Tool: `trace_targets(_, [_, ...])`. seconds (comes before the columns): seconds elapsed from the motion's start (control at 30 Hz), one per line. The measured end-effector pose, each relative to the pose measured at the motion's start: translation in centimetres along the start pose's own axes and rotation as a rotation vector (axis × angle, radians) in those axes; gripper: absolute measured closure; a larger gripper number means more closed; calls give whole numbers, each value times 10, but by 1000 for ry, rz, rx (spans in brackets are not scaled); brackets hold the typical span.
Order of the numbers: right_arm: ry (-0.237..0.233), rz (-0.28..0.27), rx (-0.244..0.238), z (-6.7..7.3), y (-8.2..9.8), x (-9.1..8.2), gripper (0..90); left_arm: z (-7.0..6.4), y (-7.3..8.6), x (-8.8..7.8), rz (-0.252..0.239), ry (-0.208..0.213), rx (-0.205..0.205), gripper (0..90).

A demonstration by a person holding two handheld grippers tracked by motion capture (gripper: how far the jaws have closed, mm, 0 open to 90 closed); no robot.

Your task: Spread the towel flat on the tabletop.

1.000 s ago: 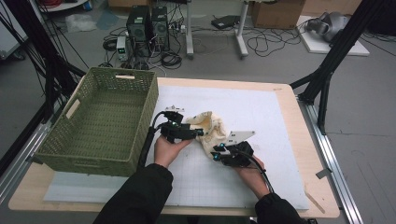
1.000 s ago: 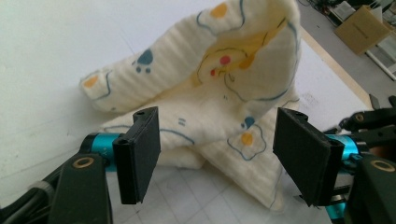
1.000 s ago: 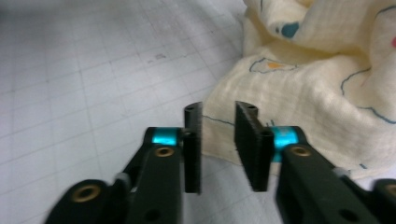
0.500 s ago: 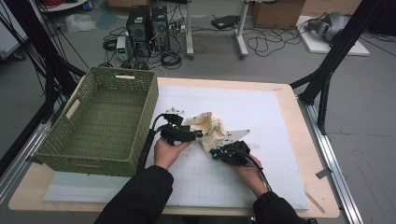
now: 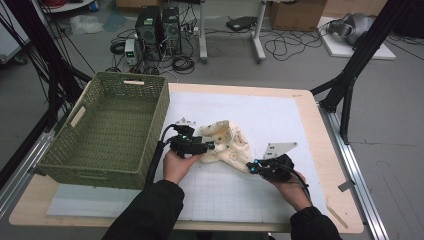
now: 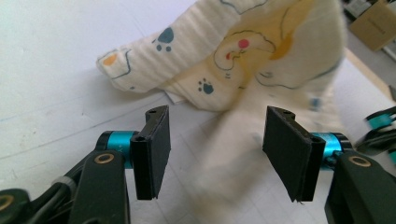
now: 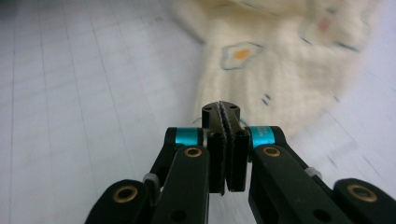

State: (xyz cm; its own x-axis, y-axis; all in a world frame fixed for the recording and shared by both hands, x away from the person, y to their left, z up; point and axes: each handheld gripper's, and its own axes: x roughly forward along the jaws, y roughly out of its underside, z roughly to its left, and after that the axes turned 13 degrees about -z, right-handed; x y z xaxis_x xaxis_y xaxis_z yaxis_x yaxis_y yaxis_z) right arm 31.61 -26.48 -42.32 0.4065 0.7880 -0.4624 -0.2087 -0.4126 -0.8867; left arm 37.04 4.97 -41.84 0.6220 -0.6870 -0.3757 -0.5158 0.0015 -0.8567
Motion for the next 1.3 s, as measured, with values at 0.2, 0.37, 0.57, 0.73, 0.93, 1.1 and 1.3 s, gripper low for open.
trace_targets(0.2, [5, 0, 35, -3, 18, -27, 898, -7, 10, -4, 16, 44, 15, 414])
trace_targets(0.37, [-30, -17, 34, -3, 19, -25, 816, -7, 20, -5, 56, 47, 35, 448])
trace_targets(0.57, [2, 5, 45, -8, 16, -10, 660, -12, 30, 5, 124, 51, 102, 574])
trace_targets(0.73, [-20, 53, 51, -13, 21, 5, 768, -13, 33, 6, 133, 48, 163, 840])
trace_targets(0.93, [-44, 45, 56, -14, 21, 6, 890, -16, 33, 2, 121, 15, 184, 867])
trace_targets(1.1, [-43, 59, 58, -14, 22, -3, 892, -14, 35, -6, 93, -15, 155, 869])
trace_targets(1.3, [-45, 56, 61, -8, 26, -20, 892, -15, 37, -25, 40, -44, 127, 870])
